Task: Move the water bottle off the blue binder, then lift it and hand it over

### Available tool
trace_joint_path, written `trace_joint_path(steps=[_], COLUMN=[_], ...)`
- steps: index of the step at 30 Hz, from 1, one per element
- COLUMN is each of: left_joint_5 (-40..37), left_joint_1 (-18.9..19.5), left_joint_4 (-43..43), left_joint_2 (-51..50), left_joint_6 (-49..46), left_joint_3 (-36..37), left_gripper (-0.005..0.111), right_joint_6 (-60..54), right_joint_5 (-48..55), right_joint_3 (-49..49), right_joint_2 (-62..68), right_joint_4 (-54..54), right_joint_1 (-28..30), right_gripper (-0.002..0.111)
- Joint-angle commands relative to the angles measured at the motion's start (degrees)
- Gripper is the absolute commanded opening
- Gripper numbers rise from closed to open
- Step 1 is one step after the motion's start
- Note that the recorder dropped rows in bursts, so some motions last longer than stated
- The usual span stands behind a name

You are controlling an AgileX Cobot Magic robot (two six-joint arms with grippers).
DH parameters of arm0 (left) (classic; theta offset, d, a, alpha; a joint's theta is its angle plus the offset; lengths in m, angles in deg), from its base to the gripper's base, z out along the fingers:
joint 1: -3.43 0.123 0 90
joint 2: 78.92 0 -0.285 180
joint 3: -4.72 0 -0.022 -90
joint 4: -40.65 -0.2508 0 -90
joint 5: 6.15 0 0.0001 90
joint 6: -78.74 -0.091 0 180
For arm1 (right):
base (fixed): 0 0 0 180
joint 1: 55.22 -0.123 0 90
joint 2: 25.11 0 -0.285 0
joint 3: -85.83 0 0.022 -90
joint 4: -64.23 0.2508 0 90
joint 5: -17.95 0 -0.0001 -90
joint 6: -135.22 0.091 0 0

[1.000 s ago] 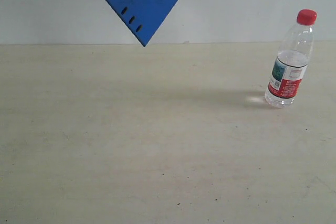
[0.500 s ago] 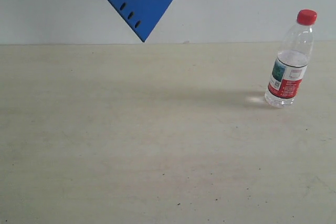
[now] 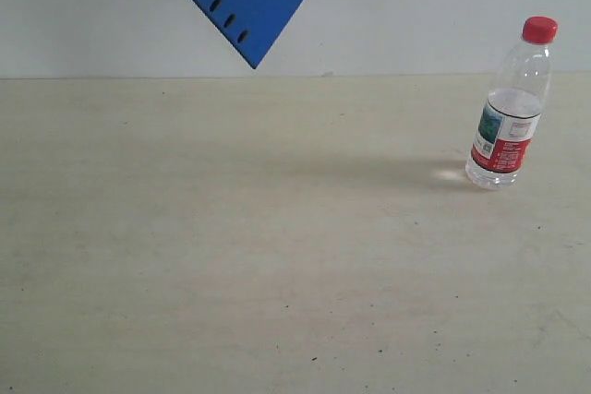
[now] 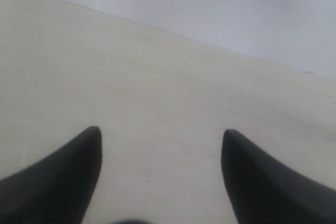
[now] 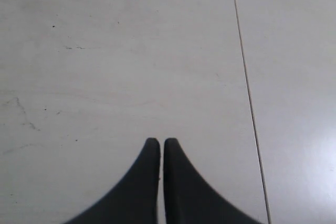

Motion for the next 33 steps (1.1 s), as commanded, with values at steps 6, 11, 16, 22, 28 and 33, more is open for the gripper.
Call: trace_joint_path(steps=[6,11,16,22,28,33], left_joint_5=[0.5,0.6,0.7,0.7,0.7,0.7], left_joint_1=[0.1,0.1,0.1,0.1,0.1,0.1], left_joint_4=[-18.4,-18.0,-18.0,-18.0,-18.0,-18.0], left_joint_2=[0.1,0.1,0.1,0.1,0.1,0.1], left_joint_6=[-6.2,-6.1,-6.1,-6.1,-6.1,-6.1], left_joint_3=[-0.2,-0.2,-0.2,-0.2,-0.2,-0.2], left_gripper=[0.062,0.062,0.062,0.062,0.062,0.062], right_joint_6=[-0.6,-0.4,1.2,0.7,0.1,-6.7], right_joint_5=[-3.3,-5.8,-4.4,-5.5,-15.9,-26.2], right_joint_3=[0.0,0.0,0.0,0.0,-2.4,-1.5], right_joint_2=[-2.7,-10.7,-17.1,-23.3,-27.3,-27.9], right_joint_4=[-0.4,4.1,11.9,19.3,23.6,24.0], right_joint_1=[-0.1,-0.1,-0.1,-0.1,-0.1,-0.1], right_gripper=[0.000,0.000,0.000,0.000,0.000,0.000])
